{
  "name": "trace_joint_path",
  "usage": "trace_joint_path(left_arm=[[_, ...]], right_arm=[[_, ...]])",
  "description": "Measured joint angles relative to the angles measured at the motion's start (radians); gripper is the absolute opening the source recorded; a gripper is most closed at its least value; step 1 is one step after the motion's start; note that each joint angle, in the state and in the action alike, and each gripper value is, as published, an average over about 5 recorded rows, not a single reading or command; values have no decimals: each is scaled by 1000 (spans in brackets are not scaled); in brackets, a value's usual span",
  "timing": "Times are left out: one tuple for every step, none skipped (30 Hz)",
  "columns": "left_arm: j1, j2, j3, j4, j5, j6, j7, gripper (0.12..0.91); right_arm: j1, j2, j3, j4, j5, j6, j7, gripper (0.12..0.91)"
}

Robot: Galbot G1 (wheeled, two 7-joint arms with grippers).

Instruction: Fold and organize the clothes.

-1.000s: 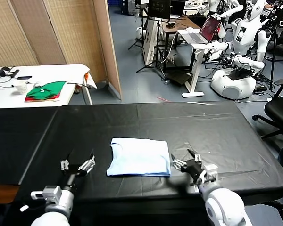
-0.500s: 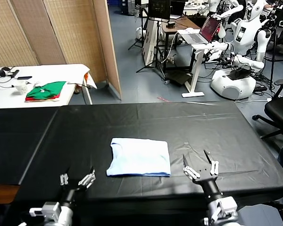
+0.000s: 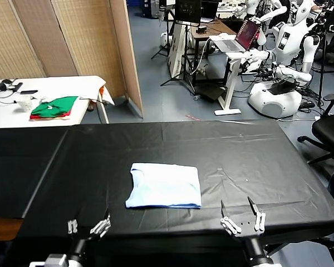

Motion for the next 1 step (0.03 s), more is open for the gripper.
trace_joint_path(left_arm=[[3, -1, 0, 0, 0, 0, 0, 907]], right_arm=[[-2, 0, 0, 0, 0, 0, 0, 907]])
